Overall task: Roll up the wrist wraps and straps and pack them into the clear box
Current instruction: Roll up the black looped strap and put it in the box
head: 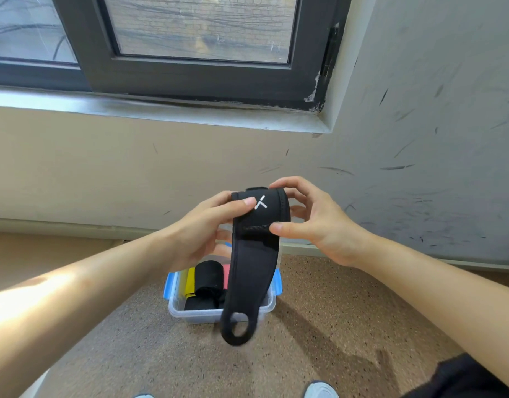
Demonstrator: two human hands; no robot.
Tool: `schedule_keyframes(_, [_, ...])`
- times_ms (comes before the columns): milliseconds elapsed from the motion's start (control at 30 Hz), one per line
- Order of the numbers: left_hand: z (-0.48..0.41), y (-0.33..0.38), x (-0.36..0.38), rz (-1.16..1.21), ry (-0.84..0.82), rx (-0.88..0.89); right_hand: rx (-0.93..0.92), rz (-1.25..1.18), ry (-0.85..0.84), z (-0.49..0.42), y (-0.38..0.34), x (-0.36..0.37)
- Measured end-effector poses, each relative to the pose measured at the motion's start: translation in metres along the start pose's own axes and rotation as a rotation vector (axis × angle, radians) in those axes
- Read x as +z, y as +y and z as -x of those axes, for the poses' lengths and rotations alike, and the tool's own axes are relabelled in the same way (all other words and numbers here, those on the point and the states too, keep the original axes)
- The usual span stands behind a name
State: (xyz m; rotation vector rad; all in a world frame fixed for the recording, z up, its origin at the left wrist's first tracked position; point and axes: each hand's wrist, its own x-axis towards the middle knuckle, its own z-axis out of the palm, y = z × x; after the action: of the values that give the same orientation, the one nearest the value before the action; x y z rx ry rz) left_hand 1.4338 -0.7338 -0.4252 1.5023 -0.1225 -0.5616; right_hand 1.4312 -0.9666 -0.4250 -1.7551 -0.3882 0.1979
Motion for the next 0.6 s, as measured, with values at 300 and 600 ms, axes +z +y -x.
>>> schedule_keyframes(300, [-0.0042, -0.0011, -0.0023, 0.112, -0.039, 0.104, 0.095, -0.067, -0.088, -0.0005, -0.0005, 0.0011])
schedule_keyframes(600, [-0.0052, -0.0081, -0.0035, -0.032, 0.046, 0.291, 0.245, -0.386, -0.117, -0.0039, -0.0037, -0.0007])
